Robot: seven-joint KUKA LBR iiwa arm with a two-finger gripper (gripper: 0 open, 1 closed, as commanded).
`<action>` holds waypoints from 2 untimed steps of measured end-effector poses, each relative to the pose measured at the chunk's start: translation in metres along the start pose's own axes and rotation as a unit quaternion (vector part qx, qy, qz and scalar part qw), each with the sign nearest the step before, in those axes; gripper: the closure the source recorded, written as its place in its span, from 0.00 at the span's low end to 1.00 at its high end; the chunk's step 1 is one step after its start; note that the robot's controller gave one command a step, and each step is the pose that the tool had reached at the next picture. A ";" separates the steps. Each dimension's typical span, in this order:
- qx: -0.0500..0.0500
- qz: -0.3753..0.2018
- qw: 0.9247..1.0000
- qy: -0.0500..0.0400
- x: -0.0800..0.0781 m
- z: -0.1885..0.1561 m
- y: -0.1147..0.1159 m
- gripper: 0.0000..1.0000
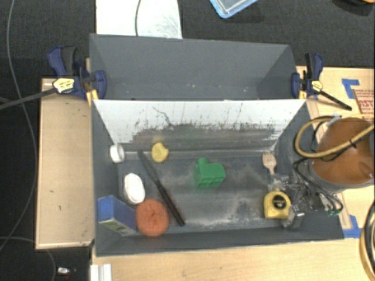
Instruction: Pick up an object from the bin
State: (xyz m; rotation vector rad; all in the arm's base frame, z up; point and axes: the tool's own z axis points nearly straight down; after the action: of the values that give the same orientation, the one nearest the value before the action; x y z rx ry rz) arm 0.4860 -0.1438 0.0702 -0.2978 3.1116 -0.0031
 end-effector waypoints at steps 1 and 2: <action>0.000 -0.002 1.000 0.000 0.000 0.000 0.000 1.00; 0.000 -0.004 1.000 0.000 0.000 0.000 0.000 1.00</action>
Offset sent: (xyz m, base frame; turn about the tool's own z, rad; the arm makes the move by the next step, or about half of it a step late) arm 0.0000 0.0000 0.0000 0.0000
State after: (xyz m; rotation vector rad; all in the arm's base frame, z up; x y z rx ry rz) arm 0.4861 -0.1438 0.0702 -0.3098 3.1102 -0.0035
